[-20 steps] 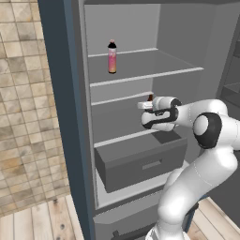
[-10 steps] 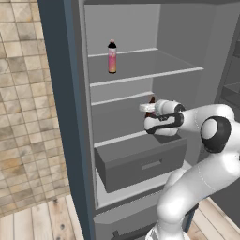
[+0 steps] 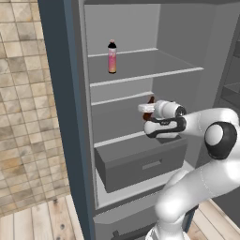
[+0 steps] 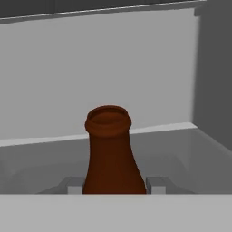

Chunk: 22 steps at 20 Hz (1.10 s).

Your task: Open the fridge, grab two sodas, and place both sodas inside the bowl with ice on the dining counter.

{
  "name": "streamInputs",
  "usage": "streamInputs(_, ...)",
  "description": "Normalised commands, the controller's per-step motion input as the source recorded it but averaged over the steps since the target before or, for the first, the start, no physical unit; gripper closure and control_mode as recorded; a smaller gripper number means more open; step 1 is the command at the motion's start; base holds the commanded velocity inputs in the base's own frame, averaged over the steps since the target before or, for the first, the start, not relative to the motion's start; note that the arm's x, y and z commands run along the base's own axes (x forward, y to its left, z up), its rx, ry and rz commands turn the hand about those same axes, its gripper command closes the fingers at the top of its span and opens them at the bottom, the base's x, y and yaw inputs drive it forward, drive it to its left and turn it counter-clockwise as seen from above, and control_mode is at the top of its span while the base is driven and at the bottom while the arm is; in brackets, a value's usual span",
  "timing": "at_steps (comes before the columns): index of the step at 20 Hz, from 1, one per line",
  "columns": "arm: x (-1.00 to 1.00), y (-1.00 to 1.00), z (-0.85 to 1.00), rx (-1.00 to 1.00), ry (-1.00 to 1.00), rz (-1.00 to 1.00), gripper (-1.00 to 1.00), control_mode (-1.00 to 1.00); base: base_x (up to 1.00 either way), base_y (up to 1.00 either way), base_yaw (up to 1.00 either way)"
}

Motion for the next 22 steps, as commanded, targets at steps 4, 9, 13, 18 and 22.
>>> streamInputs(4, -0.2, 0.16, 0.47, 0.02, 0.11, 0.0, 1.0, -1.0, 0.0, 0.0, 0.0)
streamInputs(9, -0.33, 0.14, 0.32, 0.01, 0.12, 0.0, 1.0, -1.0, 0.0, 0.0, 0.0)
streamInputs(13, -0.45, 0.04, 0.03, 0.0, 0.1, -0.02, 1.0, -1.0, 0.0, 0.0, 0.0)
streamInputs(18, -0.68, 0.03, 0.0, 0.0, 0.0, -0.02, 1.0, -1.0, 0.0, 0.0, 0.0)
streamInputs(22, -0.7, 0.0, 0.14, 0.0, 0.0, -0.03, 1.0, -1.0, 0.0, 0.0, 0.0)
